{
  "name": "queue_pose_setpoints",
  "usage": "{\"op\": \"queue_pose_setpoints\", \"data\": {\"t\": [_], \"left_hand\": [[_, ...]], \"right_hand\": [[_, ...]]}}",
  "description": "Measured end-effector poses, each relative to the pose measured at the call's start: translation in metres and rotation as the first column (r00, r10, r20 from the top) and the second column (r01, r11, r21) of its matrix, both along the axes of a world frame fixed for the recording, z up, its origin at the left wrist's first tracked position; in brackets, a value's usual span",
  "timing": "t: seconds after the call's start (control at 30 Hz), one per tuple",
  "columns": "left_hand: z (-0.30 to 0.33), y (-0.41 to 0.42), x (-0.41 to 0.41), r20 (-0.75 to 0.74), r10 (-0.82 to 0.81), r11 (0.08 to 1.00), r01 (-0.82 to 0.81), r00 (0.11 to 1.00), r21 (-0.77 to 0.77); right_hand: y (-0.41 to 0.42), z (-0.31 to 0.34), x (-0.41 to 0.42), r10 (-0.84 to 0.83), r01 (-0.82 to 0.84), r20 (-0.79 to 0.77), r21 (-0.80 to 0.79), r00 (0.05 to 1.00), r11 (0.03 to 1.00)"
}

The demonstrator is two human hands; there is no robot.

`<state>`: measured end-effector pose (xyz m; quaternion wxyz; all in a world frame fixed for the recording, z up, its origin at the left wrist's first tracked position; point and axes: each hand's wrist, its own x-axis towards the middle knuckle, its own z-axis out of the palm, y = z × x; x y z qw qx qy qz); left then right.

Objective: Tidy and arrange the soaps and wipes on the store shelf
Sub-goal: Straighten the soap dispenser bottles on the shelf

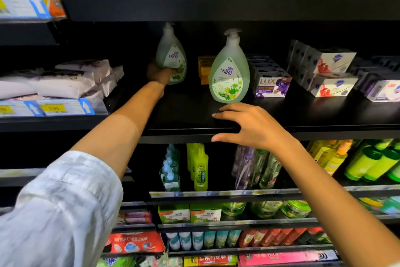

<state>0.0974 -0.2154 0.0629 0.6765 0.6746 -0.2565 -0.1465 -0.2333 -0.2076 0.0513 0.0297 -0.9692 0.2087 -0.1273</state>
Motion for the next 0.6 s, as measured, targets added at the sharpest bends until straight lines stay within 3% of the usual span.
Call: {"op": "queue_pose_setpoints", "data": {"t": [0.13,0.37,0.5,0.6], "left_hand": [[0.003,0.03,-0.018,0.021,-0.064,0.998,0.063,0.998,0.017],[0.007,0.104,-0.07,-0.159,-0.218,0.974,0.204,0.963,-0.099],[0.006,0.141,-0.099,-0.154,-0.324,0.94,0.3,0.933,-0.162],[0.007,0.156,-0.115,-0.133,-0.395,0.911,0.368,0.909,-0.187]], "right_hand": [[0.004,0.003,0.0,-0.024,0.024,-0.003,0.034,1.0,0.999],[0.007,0.004,0.001,-0.019,0.014,0.047,0.101,0.999,0.995],[0.009,0.007,0.008,-0.107,-0.102,0.399,0.466,0.911,0.879],[0.019,0.013,0.025,-0.211,-0.301,0.589,0.649,0.78,0.699]]}}
